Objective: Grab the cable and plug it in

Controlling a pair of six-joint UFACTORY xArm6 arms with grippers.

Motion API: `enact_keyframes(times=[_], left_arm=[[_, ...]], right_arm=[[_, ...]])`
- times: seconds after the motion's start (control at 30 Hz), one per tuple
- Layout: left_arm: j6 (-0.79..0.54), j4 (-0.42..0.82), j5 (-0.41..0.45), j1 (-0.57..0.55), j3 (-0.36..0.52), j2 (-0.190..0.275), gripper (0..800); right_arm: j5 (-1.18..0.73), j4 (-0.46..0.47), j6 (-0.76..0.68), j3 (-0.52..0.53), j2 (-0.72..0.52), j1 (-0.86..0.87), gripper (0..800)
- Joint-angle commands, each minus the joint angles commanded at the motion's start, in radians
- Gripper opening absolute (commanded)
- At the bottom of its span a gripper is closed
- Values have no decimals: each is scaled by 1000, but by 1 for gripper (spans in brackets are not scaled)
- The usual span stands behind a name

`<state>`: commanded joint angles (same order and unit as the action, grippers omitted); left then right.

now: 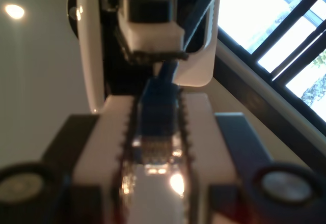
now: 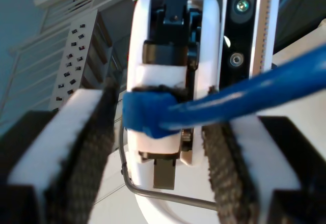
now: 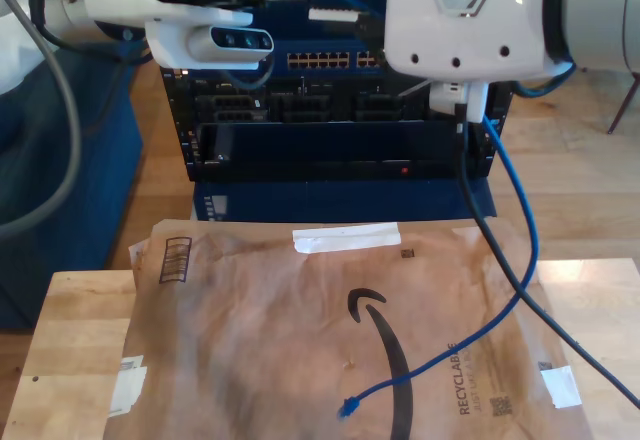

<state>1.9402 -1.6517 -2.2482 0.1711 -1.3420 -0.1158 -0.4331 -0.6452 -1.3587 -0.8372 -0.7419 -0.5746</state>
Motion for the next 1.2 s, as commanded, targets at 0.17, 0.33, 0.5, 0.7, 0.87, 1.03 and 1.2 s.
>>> enact_keyframes(times=[0.17, 0.33, 0.5, 0.7, 0.87, 1.03, 1.2], left_arm=[[0, 0, -2, -2, 0, 0, 21], [8, 0, -3, -2, 0, 0, 21], [8, 0, -3, -2, 2, 0, 45], [12, -8, -43, -5, 6, 0, 408], [32, -9, -37, 0, 0, 5, 662], [46, -3, 58, 15, -5, 25, 785], [40, 91, 138, 92, -46, 29, 795]], right_arm=[[0, 0, 0, 0, 6, -3, 246], [2, 0, 0, 0, 8, -3, 209], [3, -2, -2, 0, 8, -2, 107], [49, -2, -3, 17, 8, -5, 3], [51, -3, -6, 15, 8, -5, 3], [51, -3, -31, 8, 8, 3, 3], [38, 0, -38, -21, 32, 23, 1]])
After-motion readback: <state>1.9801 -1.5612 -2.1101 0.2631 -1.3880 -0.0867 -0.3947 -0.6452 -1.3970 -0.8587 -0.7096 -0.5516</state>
